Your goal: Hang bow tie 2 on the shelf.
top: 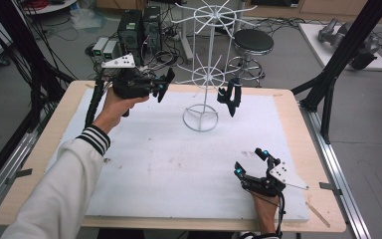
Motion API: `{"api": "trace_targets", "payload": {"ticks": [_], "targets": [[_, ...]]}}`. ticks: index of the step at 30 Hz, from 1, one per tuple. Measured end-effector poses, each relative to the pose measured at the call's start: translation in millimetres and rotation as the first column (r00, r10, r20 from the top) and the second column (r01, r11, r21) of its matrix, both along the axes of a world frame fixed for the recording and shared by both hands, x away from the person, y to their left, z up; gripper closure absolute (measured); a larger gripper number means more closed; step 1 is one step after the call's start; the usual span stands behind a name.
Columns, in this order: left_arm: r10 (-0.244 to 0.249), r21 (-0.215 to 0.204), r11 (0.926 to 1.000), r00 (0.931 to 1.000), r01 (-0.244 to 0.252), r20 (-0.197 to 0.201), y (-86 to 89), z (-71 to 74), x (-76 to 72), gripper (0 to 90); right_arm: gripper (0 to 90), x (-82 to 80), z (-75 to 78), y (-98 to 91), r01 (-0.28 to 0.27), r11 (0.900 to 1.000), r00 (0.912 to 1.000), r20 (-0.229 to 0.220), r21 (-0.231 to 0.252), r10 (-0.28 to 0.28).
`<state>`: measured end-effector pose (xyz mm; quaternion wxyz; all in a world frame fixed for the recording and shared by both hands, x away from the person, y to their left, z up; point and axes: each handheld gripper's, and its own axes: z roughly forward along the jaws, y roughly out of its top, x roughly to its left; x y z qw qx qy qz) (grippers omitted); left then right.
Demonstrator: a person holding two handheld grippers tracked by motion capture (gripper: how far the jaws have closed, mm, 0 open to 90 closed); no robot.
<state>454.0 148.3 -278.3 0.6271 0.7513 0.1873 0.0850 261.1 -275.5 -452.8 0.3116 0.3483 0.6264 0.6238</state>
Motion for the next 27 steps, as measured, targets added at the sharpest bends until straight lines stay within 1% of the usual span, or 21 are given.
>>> {"api": "trace_targets", "payload": {"ticks": [3, 6, 7, 9, 10, 11, 15, 16, 19, 27], "targets": [[-0.004, -0.011, 0.9999, 1.0, 0.004, 0.002, -7.6, 2.7, 1.5, 77.1, 10.6, -0.1, 0.0, -0.3, 0.0, 1.0, 1.0, 0.0, 0.007, 0.0], [-0.002, 0.004, 1.0, 1.0, 0.002, 0.003, -13.4, 3.6, 3.0, 77.1, 10.6, -0.4, 0.0, -0.5, 0.0, 1.0, 1.0, -0.003, 0.009, 0.0], [0.0, 0.003, 1.0, 1.0, 0.0, 0.001, -14.7, 3.6, 3.7, 77.1, 10.6, 0.0, 0.0, -0.8, 0.0, 1.0, 1.0, 0.002, 0.007, 0.0], [0.004, 0.003, 1.0, 1.0, -0.004, 0.0, -16.6, 3.8, 5.2, 77.1, 10.6, -0.4, 0.0, -0.5, -0.001, 0.9999, 1.0, -0.004, 0.01, 0.001], [0.006, 0.001, 1.0, 1.0, -0.006, -0.002, -17.7, 4.0, 5.9, 77.1, 10.6, 0.1, 0.0, -0.9, 0.0, 1.0, 1.0, 0.004, 0.006, 0.0], [0.006, -0.001, 1.0, 1.0, -0.006, -0.004, -19.0, 4.3, 6.7, 77.1, 10.6, -0.4, 0.0, -0.5, -0.002, 0.9999, 1.0, -0.003, 0.01, 0.002], [0.013, -0.008, 0.9999, 0.9999, -0.013, -0.002, -22.1, 5.8, 7.8, 77.1, 10.6, -0.7, 0.1, -0.2, -0.002, 0.9999, 1.0, -0.001, 0.01, 0.002], [0.016, -0.008, 0.9998, 0.9999, -0.016, -0.003, -22.5, 5.9, 8.0, 77.1, 10.6, -0.1, 0.1, -0.8, 0.003, 1.0, 1.0, 0.008, 0.005, -0.003], [0.018, -0.016, 0.9997, 0.9998, -0.018, -0.008, -23.9, 6.0, 8.4, 77.1, 10.6, -0.3, 0.2, -0.8, 0.005, 1.0, 1.0, 0.006, 0.008, -0.005], [0.014, -0.009, 0.9999, 0.9998, -0.014, -0.016, -35.4, 1.3, 9.3, 77.1, 10.6, -0.4, 0.1, -0.8, 0.008, 0.9999, 0.9999, 0.006, 0.009, -0.008]]}}
